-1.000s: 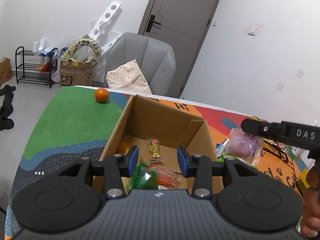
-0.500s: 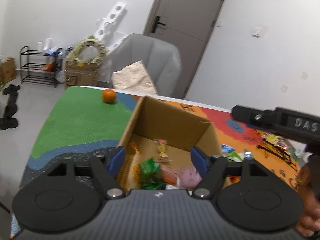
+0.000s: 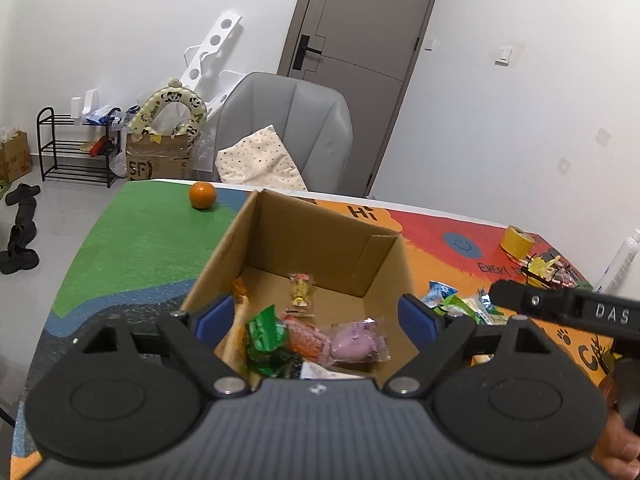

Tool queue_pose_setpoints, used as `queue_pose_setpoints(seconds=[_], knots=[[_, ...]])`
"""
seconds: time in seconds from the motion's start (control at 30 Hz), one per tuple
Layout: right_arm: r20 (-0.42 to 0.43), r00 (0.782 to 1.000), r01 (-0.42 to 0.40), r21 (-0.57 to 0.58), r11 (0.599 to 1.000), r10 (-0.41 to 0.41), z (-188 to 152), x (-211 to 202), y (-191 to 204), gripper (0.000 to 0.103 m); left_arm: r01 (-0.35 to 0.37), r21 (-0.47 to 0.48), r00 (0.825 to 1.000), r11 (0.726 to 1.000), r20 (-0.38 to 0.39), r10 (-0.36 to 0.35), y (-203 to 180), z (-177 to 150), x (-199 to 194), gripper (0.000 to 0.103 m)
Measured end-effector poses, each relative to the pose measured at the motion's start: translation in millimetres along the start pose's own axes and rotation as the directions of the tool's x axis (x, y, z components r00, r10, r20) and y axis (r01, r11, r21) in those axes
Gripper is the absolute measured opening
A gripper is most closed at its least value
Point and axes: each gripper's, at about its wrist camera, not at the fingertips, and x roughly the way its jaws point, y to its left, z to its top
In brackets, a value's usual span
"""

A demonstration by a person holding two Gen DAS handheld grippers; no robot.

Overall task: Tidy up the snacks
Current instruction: 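Withdraw both tools from the box back toward the snack pile, then close right tool on the long white Runfu cake while left tool lowers onto the green packet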

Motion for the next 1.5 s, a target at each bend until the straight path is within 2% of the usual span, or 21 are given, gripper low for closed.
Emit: queue_pose_setpoints(seconds=[0.13, 0.8, 0.97, 1.07, 1.23, 1.4, 1.5], knots=[[0.000, 1.000, 0.012, 0.022, 1.000, -0.012, -4, -9, -14, 0.071, 0.009, 0.015, 1.000, 1.000, -0.003, -0.009, -12, -2, -1, 0.089], [-0.002, 0.999, 0.051, 0.116, 0.992, -0.051, -15, -37, -84, 0.071, 0.087, 0.102, 0.996, 0.991, -0.020, -0.085, -84, -14, 7, 0.089], [-0.007, 0.998, 0.059, 0.123, 0.991, -0.058, -17, -38, -95, 0.067, 0.119, 0.131, 0.993, 0.984, -0.022, -0.118, -103, -15, 13, 0.089], [-0.012, 0.998, 0.062, 0.130, 0.990, -0.061, -18, -38, -101, 0.062, 0.142, 0.138, 0.990, 0.980, -0.030, -0.140, -113, -16, 18, 0.089], [-0.031, 0.998, 0.058, 0.145, 0.988, -0.055, -20, -33, -110, 0.053, 0.169, 0.143, 0.985, 0.975, -0.043, -0.164, -123, -17, 27, 0.084], [-0.051, 0.997, 0.056, 0.152, 0.987, -0.049, -22, -22, -115, 0.050, 0.193, 0.145, 0.980, 0.970, -0.074, -0.184, -133, -19, 41, 0.067], [-0.063, 0.997, 0.054, 0.155, 0.986, -0.044, -23, -14, -117, 0.049, 0.190, 0.145, 0.980, 0.971, -0.085, -0.179, -136, -21, 50, 0.066]])
